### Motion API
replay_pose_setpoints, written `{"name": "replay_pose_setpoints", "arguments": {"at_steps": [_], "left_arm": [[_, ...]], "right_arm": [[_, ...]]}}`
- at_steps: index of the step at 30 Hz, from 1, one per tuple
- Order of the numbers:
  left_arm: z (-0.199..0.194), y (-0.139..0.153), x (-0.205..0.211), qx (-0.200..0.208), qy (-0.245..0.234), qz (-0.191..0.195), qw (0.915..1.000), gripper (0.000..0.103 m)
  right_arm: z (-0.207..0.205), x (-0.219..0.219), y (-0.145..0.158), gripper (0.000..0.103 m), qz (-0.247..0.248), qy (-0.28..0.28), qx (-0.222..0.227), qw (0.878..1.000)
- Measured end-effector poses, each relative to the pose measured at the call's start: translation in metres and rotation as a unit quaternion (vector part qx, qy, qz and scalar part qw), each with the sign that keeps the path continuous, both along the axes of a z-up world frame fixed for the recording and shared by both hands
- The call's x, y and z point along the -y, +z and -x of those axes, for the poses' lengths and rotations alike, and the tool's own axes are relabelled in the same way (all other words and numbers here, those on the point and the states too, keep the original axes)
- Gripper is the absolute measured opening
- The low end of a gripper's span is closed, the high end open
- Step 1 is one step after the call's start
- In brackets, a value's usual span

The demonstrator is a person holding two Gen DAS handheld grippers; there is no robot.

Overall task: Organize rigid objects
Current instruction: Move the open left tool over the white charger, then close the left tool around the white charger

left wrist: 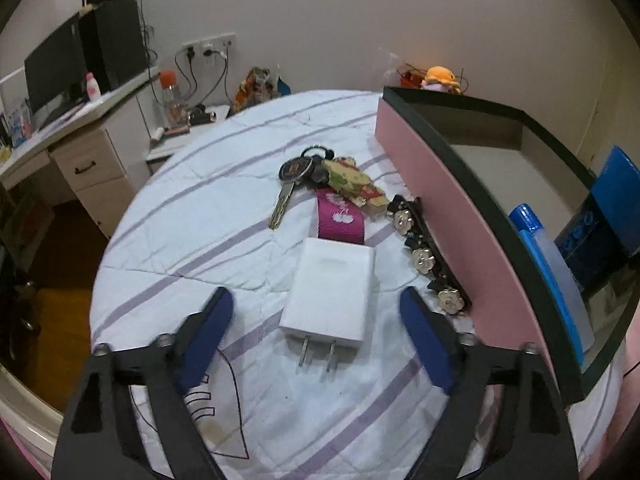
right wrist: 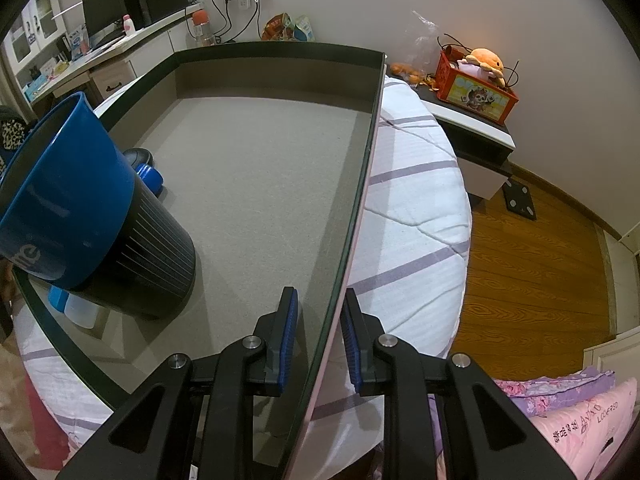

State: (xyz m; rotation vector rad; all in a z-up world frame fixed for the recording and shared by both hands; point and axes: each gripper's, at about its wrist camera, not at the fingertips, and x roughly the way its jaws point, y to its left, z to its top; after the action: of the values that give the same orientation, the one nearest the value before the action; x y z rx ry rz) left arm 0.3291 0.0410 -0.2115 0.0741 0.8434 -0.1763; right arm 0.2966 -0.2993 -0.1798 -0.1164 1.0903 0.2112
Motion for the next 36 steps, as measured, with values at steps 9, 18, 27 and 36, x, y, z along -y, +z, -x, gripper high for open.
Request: {"name": "replay_pose_setpoints", "arguments": {"at_steps": [9,18,27,36], "left_arm": [[0.008,-0.003,-0.005,-0.006,0.002,0.014,0.9999,0.040],[0.037,0.018,-0.010,0.002,-0.001,0.037,0.9993,0.040],[0.059,0.077,0.022,0.058,-0.065,0.065,0.9941,0.040],[0.049,0.074,0.089,0.039,-0.128,0.050,0.9898,0.041]], "right_arm": [[0.000,0.000,-0.001,0.023,-0.004,-0.001,-0.001,1.000],[0.001,-0.001,-0.001,0.023,-0.003,-0.001,0.000,1.000],[0.001,0.002,-0.001,0.023,-0.009,0.000,-0.001,1.000],[0.001,0.010,-0.002,0.023,-0.027,0.002,-0.002,1.000]]}}
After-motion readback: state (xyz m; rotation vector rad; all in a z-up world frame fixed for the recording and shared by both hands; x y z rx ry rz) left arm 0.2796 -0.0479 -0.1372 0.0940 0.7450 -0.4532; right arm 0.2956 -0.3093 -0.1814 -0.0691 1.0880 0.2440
